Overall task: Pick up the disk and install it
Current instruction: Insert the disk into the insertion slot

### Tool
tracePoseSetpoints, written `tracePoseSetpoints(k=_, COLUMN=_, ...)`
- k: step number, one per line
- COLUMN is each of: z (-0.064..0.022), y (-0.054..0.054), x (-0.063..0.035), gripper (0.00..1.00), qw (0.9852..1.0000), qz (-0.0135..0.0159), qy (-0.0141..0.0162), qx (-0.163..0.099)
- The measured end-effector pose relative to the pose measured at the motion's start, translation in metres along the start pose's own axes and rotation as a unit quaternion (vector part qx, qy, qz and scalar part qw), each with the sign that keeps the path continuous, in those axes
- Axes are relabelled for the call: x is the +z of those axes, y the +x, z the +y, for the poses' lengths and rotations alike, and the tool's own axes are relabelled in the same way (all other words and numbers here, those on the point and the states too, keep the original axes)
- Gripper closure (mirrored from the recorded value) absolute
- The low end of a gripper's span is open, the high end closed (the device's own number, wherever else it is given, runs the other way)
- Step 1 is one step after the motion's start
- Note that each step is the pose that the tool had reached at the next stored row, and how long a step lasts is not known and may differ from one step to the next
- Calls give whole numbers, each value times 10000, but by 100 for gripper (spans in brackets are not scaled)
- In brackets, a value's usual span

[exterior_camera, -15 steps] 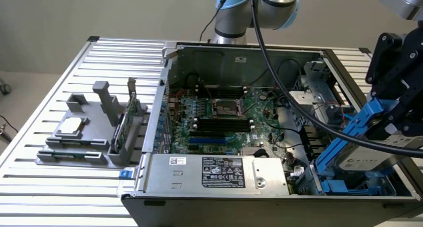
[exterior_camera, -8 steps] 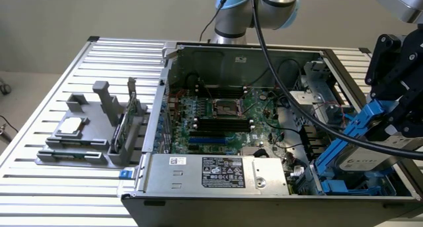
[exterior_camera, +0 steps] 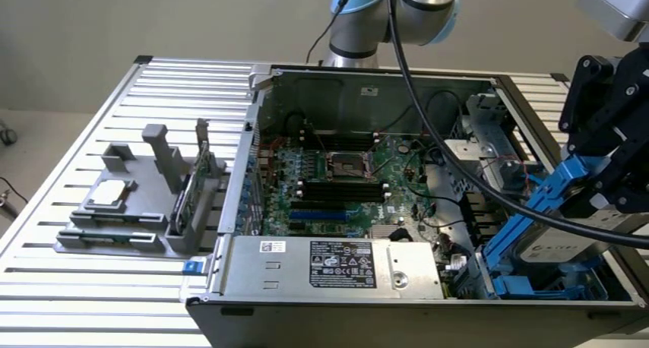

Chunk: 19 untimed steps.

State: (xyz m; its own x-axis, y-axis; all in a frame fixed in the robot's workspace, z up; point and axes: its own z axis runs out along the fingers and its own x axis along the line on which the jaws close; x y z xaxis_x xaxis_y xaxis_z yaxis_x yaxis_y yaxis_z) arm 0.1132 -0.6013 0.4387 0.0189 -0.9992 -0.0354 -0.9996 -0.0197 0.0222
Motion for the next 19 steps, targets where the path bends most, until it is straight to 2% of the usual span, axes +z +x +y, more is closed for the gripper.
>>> tracePoseSetpoints(k=19, z=-14, y=7, x=90, gripper=67, qw=10000, qz=-20, qy=-1, qx=-27)
